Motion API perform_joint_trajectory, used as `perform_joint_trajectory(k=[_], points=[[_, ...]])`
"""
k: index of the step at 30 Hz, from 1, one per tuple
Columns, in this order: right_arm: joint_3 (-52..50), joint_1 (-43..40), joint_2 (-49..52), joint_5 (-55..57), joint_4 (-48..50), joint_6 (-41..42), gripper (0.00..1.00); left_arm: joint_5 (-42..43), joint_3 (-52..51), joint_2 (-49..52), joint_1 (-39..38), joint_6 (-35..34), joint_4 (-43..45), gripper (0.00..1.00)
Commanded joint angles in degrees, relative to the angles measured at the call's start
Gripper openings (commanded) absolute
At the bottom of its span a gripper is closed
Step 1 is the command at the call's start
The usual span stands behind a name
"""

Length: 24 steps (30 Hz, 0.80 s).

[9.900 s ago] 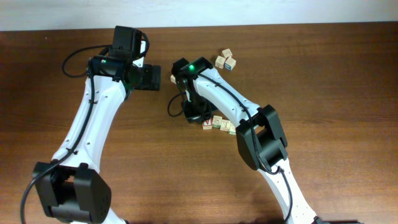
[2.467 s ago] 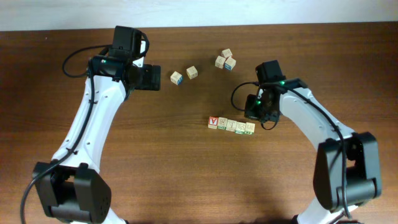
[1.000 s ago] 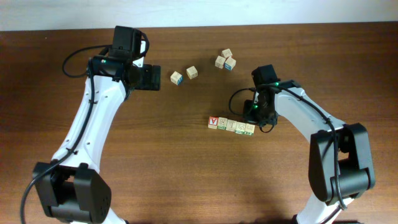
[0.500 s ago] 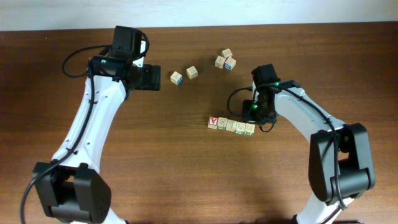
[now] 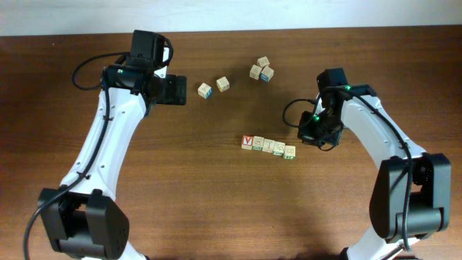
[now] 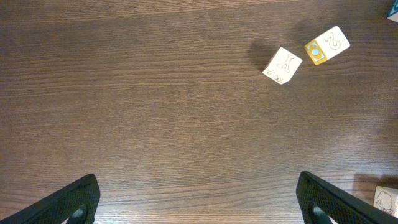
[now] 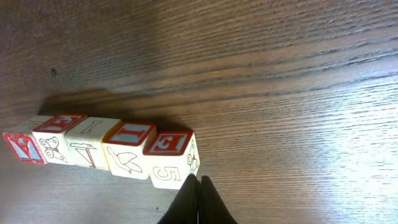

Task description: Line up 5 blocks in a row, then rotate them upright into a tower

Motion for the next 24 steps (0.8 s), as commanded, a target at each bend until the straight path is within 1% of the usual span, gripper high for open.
perform_joint_trajectory(k=[1, 7, 14, 24], points=[[-2.38, 0.85, -0.81, -1.36, -0.15, 0.68, 0.04, -0.39, 1.05, 0.33, 0.35, -0.94, -0.09, 0.99], [-5.81, 3.45, -0.81, -1.95, -1.18, 0.63, 0.04, -0.39, 1.05, 0.33, 0.35, -0.94, -0.09, 0.99], [-7.34, 7.39, -0.81, -1.22, -2.82, 0.68, 0.04, -0.39, 1.05, 0.33, 0.35, -0.94, -0.09, 0.99], [-8.02, 7.78, 0.2, 1.29, 4.85, 0.46, 0.04, -0.39, 1.05, 0.33, 0.35, -0.94, -0.09, 0.99]])
